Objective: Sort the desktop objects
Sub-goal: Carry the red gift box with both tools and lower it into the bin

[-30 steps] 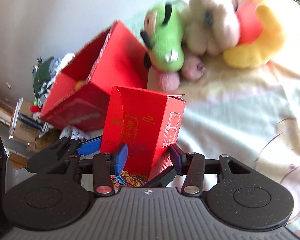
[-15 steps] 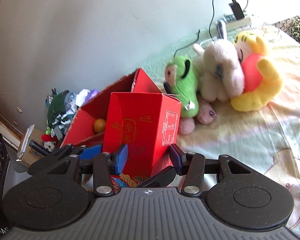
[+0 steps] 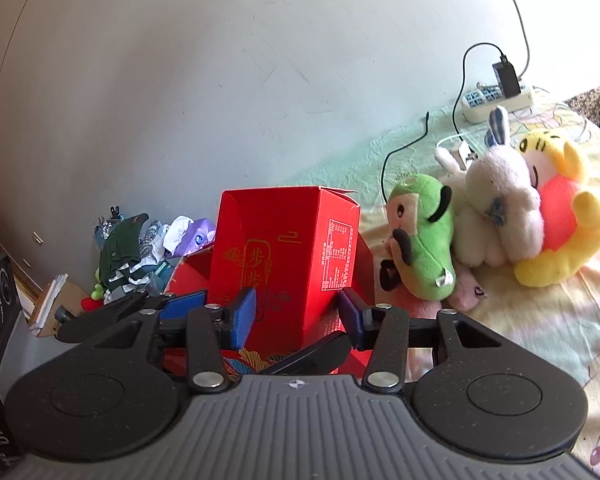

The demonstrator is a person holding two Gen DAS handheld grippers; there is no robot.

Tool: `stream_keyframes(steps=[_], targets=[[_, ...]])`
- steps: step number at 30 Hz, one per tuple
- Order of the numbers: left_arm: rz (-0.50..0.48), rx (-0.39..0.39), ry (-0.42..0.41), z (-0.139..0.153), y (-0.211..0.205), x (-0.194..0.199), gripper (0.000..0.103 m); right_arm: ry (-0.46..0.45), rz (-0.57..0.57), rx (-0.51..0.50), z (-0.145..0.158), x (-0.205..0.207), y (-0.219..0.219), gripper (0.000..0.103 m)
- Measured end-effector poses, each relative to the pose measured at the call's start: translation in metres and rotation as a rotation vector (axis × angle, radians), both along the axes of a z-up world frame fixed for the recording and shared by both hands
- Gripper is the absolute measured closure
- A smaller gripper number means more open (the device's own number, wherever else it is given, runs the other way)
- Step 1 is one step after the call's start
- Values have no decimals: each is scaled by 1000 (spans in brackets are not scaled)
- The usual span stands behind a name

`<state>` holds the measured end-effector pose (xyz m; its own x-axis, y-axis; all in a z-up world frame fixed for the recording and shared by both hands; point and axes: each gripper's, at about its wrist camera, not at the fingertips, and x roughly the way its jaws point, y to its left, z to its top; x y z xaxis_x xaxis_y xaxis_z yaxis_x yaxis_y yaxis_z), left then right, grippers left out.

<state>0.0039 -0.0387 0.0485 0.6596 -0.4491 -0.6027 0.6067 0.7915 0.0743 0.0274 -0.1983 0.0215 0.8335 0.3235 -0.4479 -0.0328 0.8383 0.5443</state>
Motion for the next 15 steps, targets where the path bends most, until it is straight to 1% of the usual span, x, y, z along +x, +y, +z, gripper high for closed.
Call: stream_keyframes(steps=[5, 11, 15], targets=[[-5, -10, -44, 11, 12, 12, 9, -40, -2, -22, 11, 12, 14, 53], [10, -31, -108, 29, 28, 43, 9, -107, 14, -50, 30, 39, 35, 53], [27, -29, -117, 28, 41, 61, 9, -115, 41, -69, 32, 61, 48, 53]])
